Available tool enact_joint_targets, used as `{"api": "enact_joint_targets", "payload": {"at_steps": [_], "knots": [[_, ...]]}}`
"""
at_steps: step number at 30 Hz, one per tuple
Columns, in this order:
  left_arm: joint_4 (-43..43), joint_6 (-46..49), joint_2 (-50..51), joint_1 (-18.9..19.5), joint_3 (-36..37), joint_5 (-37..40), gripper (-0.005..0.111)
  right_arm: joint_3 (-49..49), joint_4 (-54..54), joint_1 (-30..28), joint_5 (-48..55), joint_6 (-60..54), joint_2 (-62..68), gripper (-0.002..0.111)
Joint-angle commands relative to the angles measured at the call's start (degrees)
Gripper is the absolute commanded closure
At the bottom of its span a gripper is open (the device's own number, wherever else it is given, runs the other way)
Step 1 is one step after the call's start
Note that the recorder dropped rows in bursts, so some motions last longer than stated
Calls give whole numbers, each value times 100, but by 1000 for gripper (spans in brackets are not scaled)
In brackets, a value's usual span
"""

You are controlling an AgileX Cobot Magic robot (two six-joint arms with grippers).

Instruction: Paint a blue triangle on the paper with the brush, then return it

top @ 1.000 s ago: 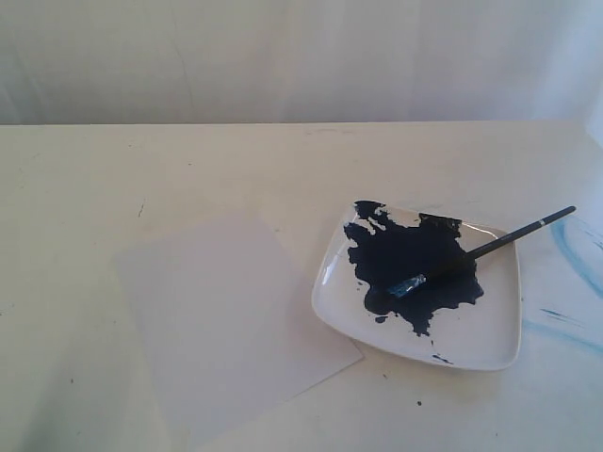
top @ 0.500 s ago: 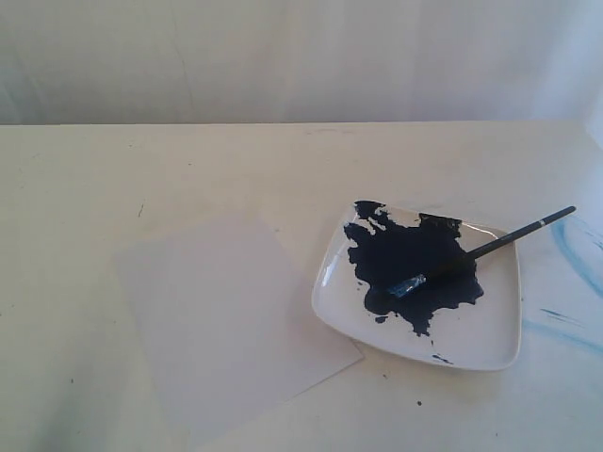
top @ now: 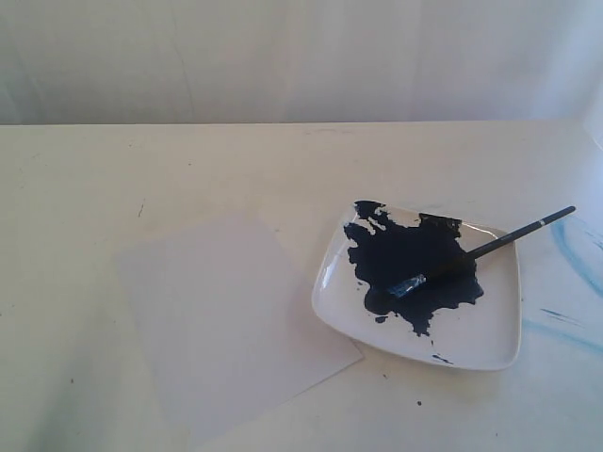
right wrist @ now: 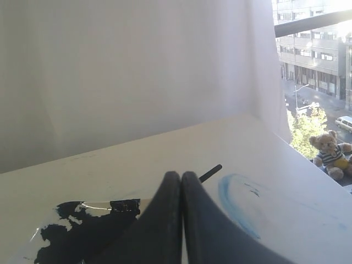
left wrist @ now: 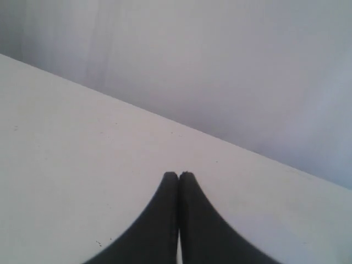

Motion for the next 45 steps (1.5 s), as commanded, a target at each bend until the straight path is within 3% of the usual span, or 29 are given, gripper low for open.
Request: {"api": "enact_joint_targets", "payload": {"at_steps": [1, 7, 16, 24, 30, 37, 45], "knots": [[222, 35, -30, -43, -188, -155, 107, 29, -10, -32, -56, 35, -31, 108], [1484, 35, -30, -43, -596, -213, 107, 29, -10, -32, -56, 35, -31, 108], [2564, 35, 440, -43, -969, -189, 107, 29, -10, -32, -56, 35, -31, 108], [2592, 35, 1135, -43, -1385, -119, 107, 29, -10, -32, -56, 35, -31, 108], [2592, 12, 1598, -43, -1802, 498, 107, 29, -10, -32, -44, 35, -31, 108], [2580, 12, 2648, -43, -2450, 1140, 107, 29, -10, -32, -19, 35, -31, 108], [2580, 12, 3931, -43, -2795, 1175, 107, 29, -10, -32, 6, 35, -31, 108]]}}
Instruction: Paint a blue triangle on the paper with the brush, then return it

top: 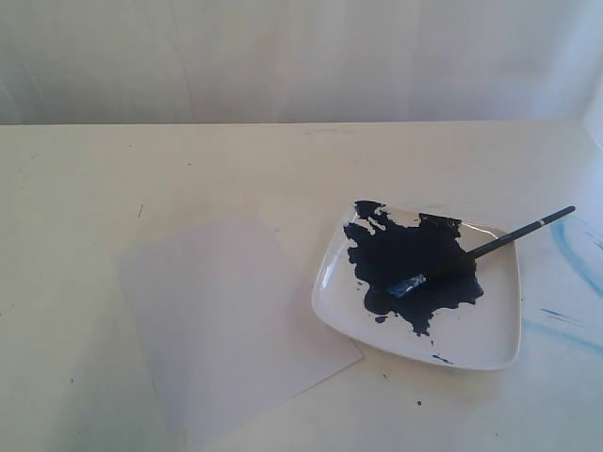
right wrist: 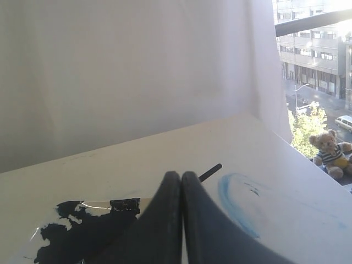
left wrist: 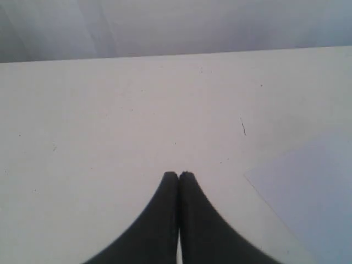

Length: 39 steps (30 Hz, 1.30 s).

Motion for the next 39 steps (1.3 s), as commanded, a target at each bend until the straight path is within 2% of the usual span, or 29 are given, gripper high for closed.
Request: {"api": "enact_joint_targets", "payload": {"at_steps": [1, 11, 17, 22, 26, 30, 34, 39], "knots": [[-26, -40, 332, -43, -78, 20, 107, 29, -10, -32, 35, 25, -31, 108], [-48, -89, 362, -43, -78, -307, 107, 29, -10, -32, 56, 25, -31, 108], [-49, -599, 416, -43, -68, -838, 107, 29, 30, -32, 46, 25, -31, 108], [-49, -1142, 932, -67, -68, -1194, 107, 29, 103, -32, 46, 25, -31, 108], [139, -1577, 1592, -254, -68, -1620, 107, 29, 186, -32, 46, 25, -31, 108], [1470, -2547, 2276, -484, -80, -2288, 107, 29, 186, -32, 46, 25, -31, 108], [3550, -4818, 2973, -498, -142, -3236, 107, 29, 186, -32, 46, 25, -31, 108], [5192, -6396, 3966, -498, -607, -3804, 107, 29, 187, -32, 72, 118, -31, 108]]}}
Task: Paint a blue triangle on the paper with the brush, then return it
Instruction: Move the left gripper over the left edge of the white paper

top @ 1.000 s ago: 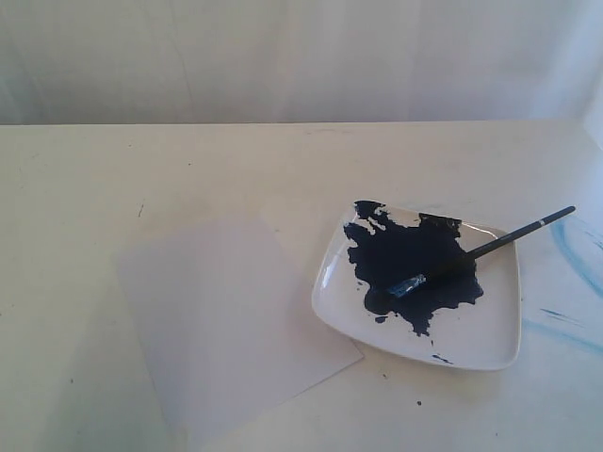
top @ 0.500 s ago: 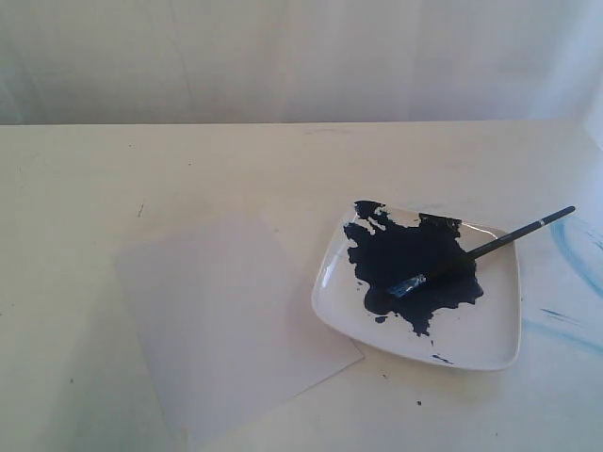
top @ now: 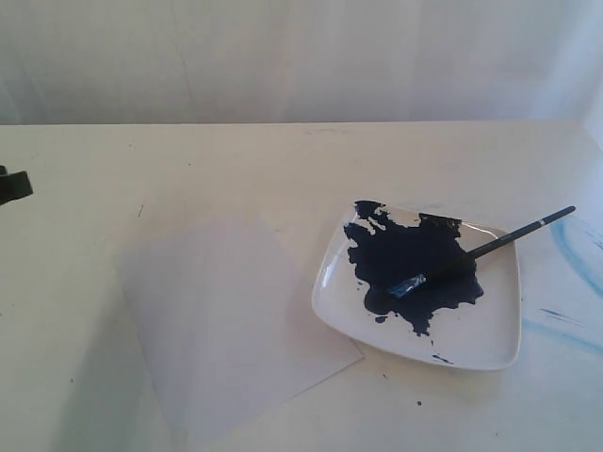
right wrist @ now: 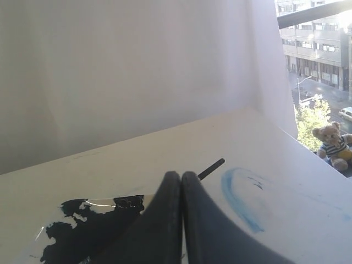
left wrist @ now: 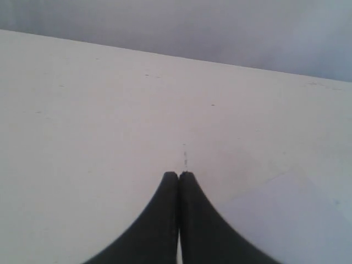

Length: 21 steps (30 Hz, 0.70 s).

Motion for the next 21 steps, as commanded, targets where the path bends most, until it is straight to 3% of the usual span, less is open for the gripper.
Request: {"api": "enact_joint_targets", "payload": {"at_steps": [1, 6, 11, 15, 21], "knots": [[1463, -1512, 819, -43, -448, -545, 107, 29, 17, -32, 5, 105, -31, 108], [2074, -2937, 1652, -32, -959, -713, 107, 29, 17, -32, 18, 125, -31, 108], [2116, -3534, 2498, 177, -1198, -1316, 107, 29, 17, -32, 90, 125, -31, 108], [2751, -4153, 3104, 367, -1451, -1523, 107, 29, 17, -32, 90, 125, -31, 108], [3733, -4941, 3872, 417, -1865, -2702, 107, 29, 17, -32, 100, 125, -31, 108]]}}
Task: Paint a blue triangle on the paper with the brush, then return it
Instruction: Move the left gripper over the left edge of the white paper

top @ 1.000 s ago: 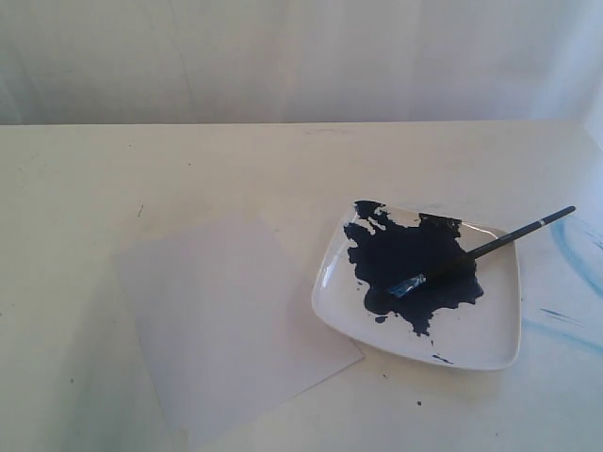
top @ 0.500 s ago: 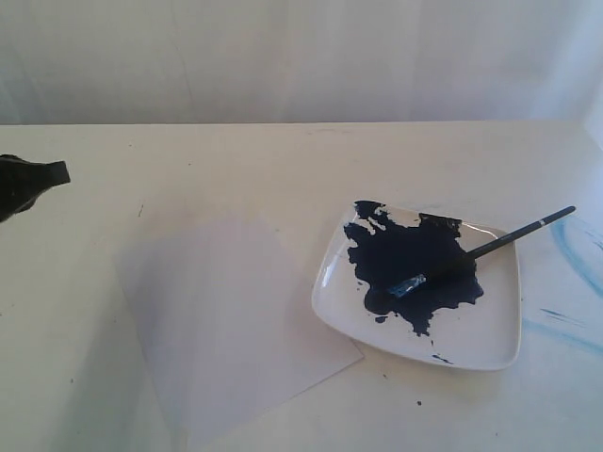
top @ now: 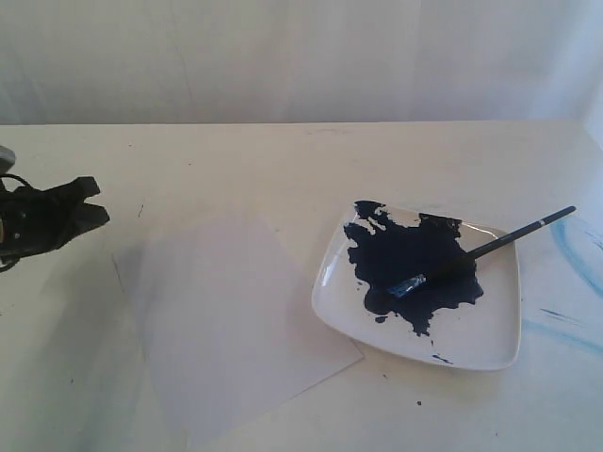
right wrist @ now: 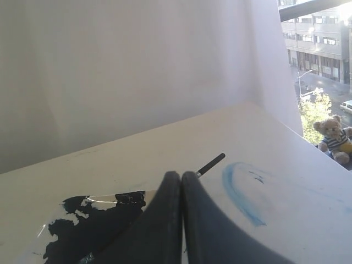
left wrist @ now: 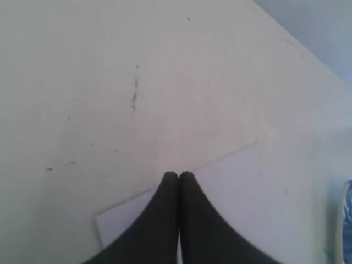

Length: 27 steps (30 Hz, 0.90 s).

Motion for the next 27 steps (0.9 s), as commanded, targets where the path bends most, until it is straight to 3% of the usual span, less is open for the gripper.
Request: {"api": "enact_joint_targets", "payload": {"at_steps": [1, 13, 27], "knots": [[785, -463, 418, 18, -313, -912, 107, 29, 9, -32, 33, 33, -31, 108], [1241, -970, 790, 18, -440, -714, 107, 29, 9, -32, 33, 33, -31, 108], [1077, -970, 790, -3, -440, -322, 107, 29, 9, -32, 48, 33, -31, 108]]}}
